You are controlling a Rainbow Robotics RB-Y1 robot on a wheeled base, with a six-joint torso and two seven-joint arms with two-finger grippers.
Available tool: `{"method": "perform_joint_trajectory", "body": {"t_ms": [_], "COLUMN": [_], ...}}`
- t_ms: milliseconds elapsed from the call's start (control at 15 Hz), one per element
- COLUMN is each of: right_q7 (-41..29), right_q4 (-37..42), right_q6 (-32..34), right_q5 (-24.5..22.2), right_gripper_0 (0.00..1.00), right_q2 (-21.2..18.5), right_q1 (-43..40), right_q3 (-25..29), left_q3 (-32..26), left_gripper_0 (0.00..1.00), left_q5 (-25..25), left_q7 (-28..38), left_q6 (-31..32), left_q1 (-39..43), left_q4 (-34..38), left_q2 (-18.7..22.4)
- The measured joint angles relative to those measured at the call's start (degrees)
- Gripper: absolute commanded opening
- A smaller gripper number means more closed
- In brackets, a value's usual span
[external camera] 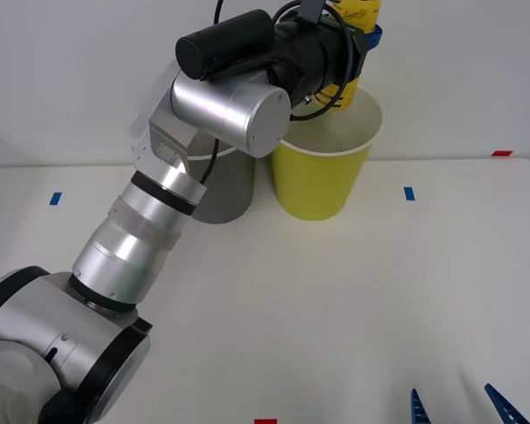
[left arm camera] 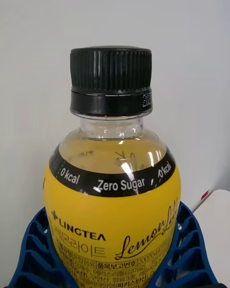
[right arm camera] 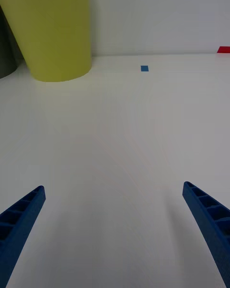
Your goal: Put cans in the gray bin and PET bottles in the light green bin.
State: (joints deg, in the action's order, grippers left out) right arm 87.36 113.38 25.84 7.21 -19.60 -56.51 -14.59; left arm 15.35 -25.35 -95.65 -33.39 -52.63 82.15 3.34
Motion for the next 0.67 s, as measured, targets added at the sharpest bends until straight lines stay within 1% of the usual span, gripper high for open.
{"method": "perform_joint_trajectory", "body": {"t_ms": [267, 333, 400, 667], "right_q7": [0.0, 0.0, 0.0, 0.0], "right_q4": [0.0, 0.0, 0.0, 0.0], "right_q6": [0.0, 0.0, 0.0, 0.0], "right_q5": [0.0, 0.0, 0.0, 0.0], "right_gripper_0": [1.00, 1.00, 1.00, 1.00], "right_q2": [0.0, 0.0, 0.0, 0.0], "right_q1": [0.0, 0.0, 0.0, 0.0], "right_q3": [0.0, 0.0, 0.0, 0.0], "left_q3": [0.0, 0.0, 0.0, 0.0], "left_gripper_0": [0.00, 0.67, 1.00, 1.00], "left_q5": [0.2, 0.2, 0.3, -0.4], "left_q7": [0.7, 0.7, 0.7, 1.0], "left_q6": [0.2, 0.2, 0.3, 0.3], "left_q1": [0.0, 0.0, 0.0, 0.0], "left_q4": [-0.2, -0.2, -0.2, -0.1], "left_q2": [-0.2, -0.2, -0.1, 0.6]}}
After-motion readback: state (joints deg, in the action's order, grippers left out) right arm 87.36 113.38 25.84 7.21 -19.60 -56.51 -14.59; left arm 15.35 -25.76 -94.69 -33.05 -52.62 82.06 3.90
